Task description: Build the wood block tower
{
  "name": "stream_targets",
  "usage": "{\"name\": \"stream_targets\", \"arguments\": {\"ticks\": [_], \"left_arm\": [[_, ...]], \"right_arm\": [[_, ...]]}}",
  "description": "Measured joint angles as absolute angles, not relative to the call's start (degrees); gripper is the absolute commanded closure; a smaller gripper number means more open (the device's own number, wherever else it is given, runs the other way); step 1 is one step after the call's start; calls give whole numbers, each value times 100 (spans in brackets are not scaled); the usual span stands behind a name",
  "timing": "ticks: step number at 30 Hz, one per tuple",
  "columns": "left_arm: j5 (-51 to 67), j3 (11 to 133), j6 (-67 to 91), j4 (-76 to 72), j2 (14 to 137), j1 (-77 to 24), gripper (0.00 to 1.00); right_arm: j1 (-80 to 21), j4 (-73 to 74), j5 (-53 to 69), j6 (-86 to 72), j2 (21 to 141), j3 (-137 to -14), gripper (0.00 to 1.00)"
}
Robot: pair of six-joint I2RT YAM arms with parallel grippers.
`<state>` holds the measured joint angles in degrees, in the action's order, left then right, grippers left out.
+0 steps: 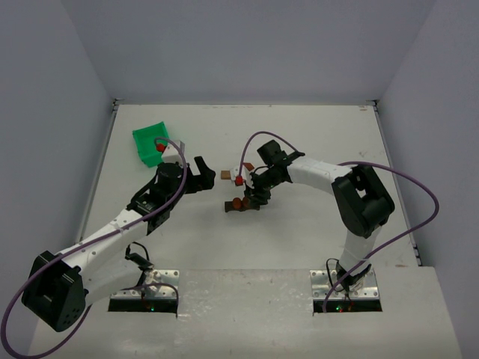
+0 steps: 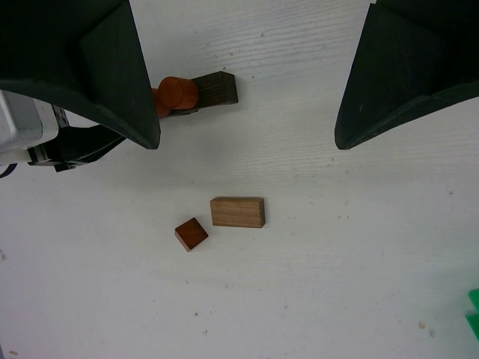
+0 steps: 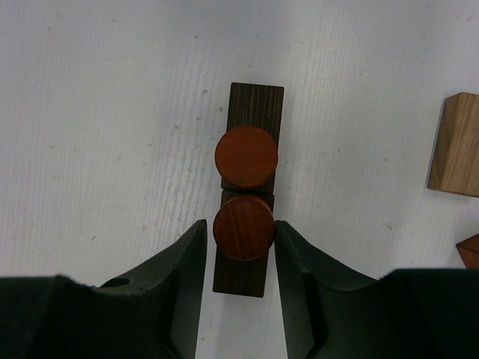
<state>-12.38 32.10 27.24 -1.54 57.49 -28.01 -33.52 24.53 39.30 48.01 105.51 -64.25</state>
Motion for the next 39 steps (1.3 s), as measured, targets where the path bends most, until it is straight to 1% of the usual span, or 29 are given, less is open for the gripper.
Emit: {"name": "stream_targets", "arguments": {"ticks": [2, 6, 8, 10, 12, 14, 18, 23, 26, 29, 33, 39], "left_arm": [[-1235, 3210, 2724, -154, 5749, -2801, 0], [-1219, 3210, 2724, -154, 5749, -2801, 0], [-1198, 3210, 2724, -153, 5749, -2801, 0], [-1167, 3210, 2724, -152, 5749, -2801, 0], [-1133, 3210, 2724, -150, 5749, -2801, 0], [-1123, 3210, 2724, -150, 5749, -2801, 0], [-1109, 3210, 2724, -113, 5703, -2801, 0], [-1113, 3216, 2725, -87, 5493, -2801, 0], [-1122, 3287, 2731, -58, 5492, -2801, 0], [-1205, 3592, 2817, 227, 5718, -2801, 0], [-1302, 4229, 2997, 544, 6405, -2799, 0], [-1048, 4877, 3138, 827, 7475, -2802, 0]], "right_arm": [[-3352, 2453, 3936, 4801, 10551, -6422, 52], [-3353, 2447, 3936, 4789, 10549, -6418, 44], [-3354, 2433, 3930, 4777, 10546, -6415, 36], [-3354, 2406, 3919, 4776, 10528, -6396, 24], [-3354, 2401, 3909, 4788, 10486, -6368, 15], [-3354, 2408, 3906, 4808, 10418, -6349, 1], [-3354, 2450, 3918, 4894, 10181, -6341, 1], [-3354, 2445, 3908, 4888, 9596, -6333, 1], [-3354, 2373, 3852, 4719, 9256, -6333, 1], [-3357, 2068, 3515, 4266, 9007, -6333, 1], [-3384, 1327, 2445, 3193, 8742, -6335, 1], [-3376, 553, -404, 1271, 8318, -6304, 1]]}}
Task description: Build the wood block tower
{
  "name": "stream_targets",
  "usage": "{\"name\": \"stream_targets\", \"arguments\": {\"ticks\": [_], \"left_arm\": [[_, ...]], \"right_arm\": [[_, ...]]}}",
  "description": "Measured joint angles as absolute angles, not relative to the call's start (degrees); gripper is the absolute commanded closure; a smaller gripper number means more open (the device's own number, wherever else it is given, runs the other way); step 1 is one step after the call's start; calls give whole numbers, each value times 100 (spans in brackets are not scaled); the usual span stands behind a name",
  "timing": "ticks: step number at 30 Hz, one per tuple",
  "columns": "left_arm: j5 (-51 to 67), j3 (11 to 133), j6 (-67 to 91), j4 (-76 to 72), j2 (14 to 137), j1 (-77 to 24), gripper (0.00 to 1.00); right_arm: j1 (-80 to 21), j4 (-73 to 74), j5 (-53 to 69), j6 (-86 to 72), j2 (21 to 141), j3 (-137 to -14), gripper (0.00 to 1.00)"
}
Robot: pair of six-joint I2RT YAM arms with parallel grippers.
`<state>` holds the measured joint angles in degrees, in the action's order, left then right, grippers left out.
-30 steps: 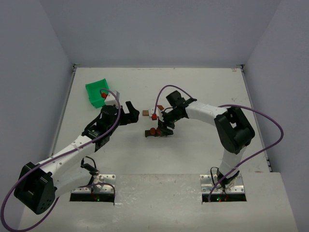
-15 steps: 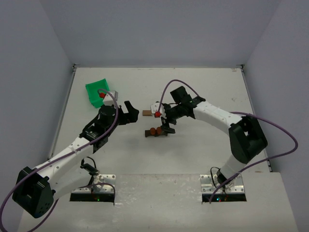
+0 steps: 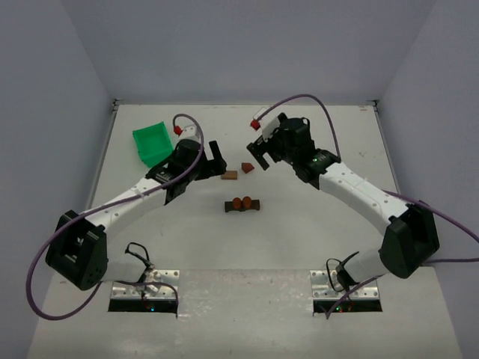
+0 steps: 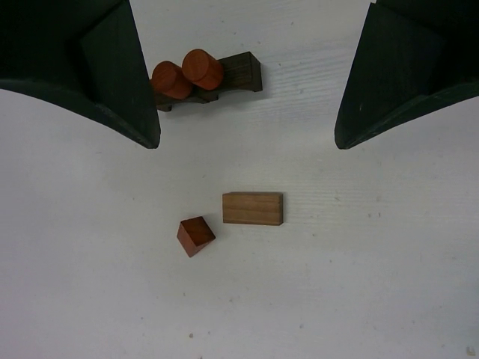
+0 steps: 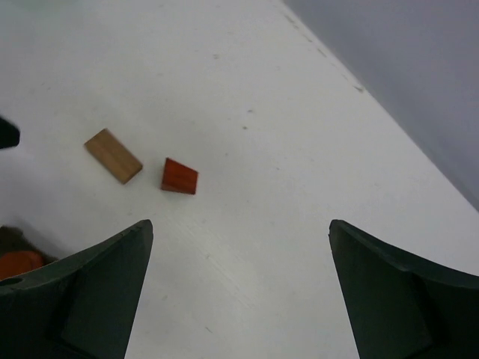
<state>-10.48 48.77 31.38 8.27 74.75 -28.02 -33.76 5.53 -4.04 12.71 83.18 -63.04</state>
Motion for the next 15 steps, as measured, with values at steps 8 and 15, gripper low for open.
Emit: {"name": "stream_targets", "arguments": {"ticks": [8, 15], "left_arm": [[-1085, 5851, 3201, 1195, 9273, -2964, 0], [-1088, 6409, 3134, 1442, 10232, -3116, 0]], "right_arm": [[-3321, 377, -2481, -265, 7074, -4788, 1], [-3312, 533, -2933, -769, 6666, -3932, 1]]}}
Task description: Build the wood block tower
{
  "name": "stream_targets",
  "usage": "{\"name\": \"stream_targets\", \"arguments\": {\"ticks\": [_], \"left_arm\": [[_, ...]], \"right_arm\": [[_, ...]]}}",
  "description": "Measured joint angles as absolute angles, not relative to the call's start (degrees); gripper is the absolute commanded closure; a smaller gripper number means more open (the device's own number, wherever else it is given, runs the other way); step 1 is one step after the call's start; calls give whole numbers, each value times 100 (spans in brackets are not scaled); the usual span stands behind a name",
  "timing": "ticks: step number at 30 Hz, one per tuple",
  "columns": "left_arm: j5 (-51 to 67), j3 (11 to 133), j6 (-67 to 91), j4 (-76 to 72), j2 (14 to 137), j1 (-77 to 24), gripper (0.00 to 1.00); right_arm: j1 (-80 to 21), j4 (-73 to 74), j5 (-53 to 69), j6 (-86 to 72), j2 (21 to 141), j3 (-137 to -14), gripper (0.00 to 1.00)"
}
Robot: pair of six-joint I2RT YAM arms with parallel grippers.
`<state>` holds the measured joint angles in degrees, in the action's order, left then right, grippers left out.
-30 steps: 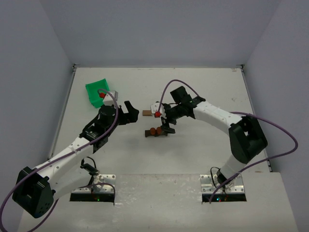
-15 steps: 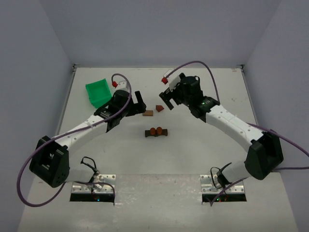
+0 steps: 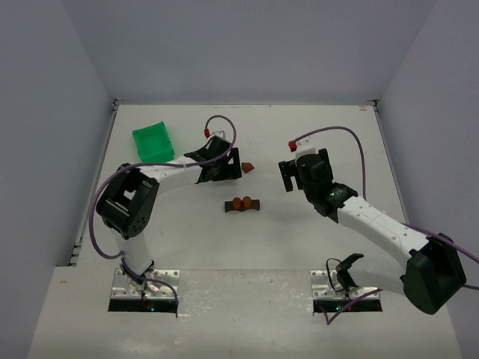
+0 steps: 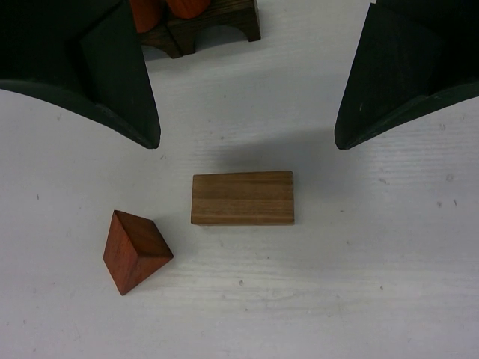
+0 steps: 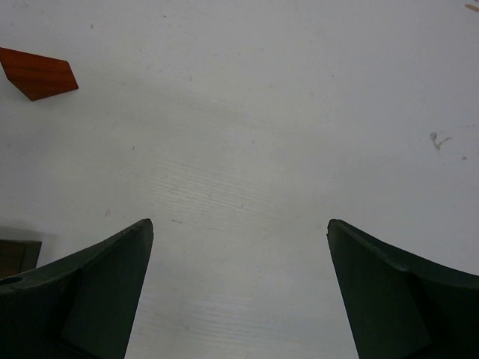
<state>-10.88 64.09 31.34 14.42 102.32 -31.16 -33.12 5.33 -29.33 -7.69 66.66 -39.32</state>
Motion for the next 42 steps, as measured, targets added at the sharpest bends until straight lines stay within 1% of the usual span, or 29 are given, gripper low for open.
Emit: {"name": "stream_targets", "arguments": {"ticks": [5, 9, 12, 14, 21, 25, 29, 31, 32, 34, 36, 42], "left_arm": [[-1090, 6895, 2909, 1523, 10726, -3118, 0], [-1108, 7169, 2757, 1590, 11069, -3123, 2], [-1209, 7251, 2687, 1693, 11235, -3145, 6], [-1325, 7303, 2652, 1787, 11322, -3173, 11], [-1518, 7517, 2586, 1905, 11494, -3237, 19], [-1588, 7619, 2576, 1940, 11567, -3275, 30], [-1631, 7651, 2589, 1962, 11598, -3329, 47], [-1651, 7658, 2607, 1973, 11598, -3347, 60], [-1657, 7662, 2620, 1981, 11598, -3356, 62], [-1672, 7662, 2654, 1995, 11598, -3372, 78], [-1707, 7662, 2698, 2006, 11598, -3387, 81], [-1828, 7662, 2805, 2145, 11520, -3469, 85]], "right_arm": [[-3312, 466, -3135, -889, 6593, -3859, 1], [-3312, 432, -3196, -915, 6593, -3748, 1], [-3312, 403, -3201, -913, 6598, -3694, 1], [-3312, 370, -3201, -912, 6608, -3683, 1], [-3312, 302, -3200, -910, 6615, -3651, 1], [-3312, 301, -3205, -910, 6617, -3642, 1], [-3312, 251, -3233, -910, 6617, -3632, 1], [-3312, 217, -3246, -910, 6617, -3627, 1], [-3312, 198, -3250, -910, 6617, -3624, 1], [-3312, 177, -3260, -910, 6617, -3618, 1], [-3312, 169, -3264, -912, 6617, -3612, 1], [-3312, 131, -3256, -932, 6615, -3480, 1]]}}
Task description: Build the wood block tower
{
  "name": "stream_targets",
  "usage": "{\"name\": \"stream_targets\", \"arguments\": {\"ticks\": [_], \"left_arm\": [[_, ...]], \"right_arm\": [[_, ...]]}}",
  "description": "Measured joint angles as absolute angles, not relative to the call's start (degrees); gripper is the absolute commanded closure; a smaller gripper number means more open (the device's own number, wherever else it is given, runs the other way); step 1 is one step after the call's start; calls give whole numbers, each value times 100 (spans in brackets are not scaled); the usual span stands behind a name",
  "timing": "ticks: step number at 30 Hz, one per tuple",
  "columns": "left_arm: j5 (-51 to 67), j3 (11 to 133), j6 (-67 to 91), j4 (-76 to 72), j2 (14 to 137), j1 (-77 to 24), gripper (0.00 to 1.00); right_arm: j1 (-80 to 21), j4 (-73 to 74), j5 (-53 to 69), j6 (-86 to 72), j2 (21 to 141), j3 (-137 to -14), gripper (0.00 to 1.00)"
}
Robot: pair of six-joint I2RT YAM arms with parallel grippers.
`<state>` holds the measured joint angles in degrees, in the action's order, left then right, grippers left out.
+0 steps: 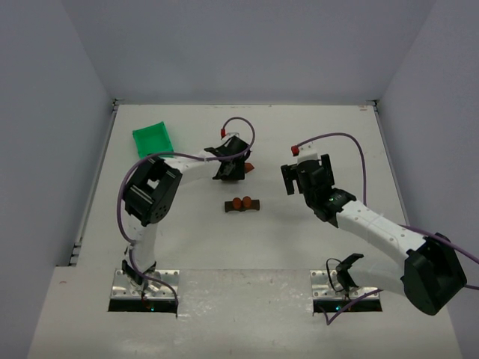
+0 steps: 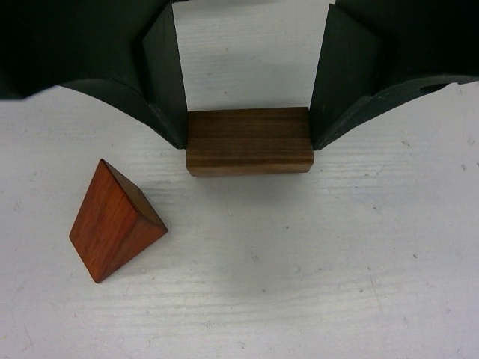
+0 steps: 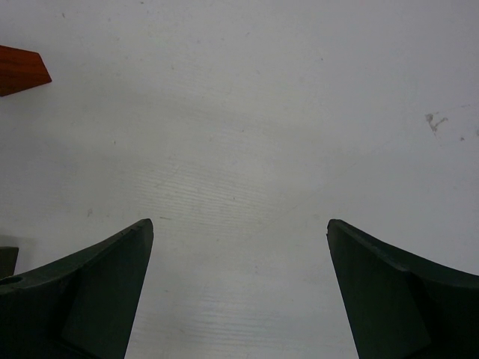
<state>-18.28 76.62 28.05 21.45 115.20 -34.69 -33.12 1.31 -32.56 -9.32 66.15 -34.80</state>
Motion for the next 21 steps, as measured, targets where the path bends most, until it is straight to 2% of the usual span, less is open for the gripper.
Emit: {"name": "stream_targets", "arguments": {"ticks": [5, 14, 21], "left_arm": [[-1937, 7655, 3074, 2398, 11020, -3550, 83], [-2262, 7305, 3825, 2650, 9410, -4087, 81], [-2508, 7104, 4530, 3221, 9155, -4950, 80]], "right_arm": [[-3312, 100, -3219, -953, 6607, -3392, 1], [-3312, -16, -3123, -1003, 6411, -3278, 1], [-3312, -57, -3038, -1069, 6151, -3205, 1]]}}
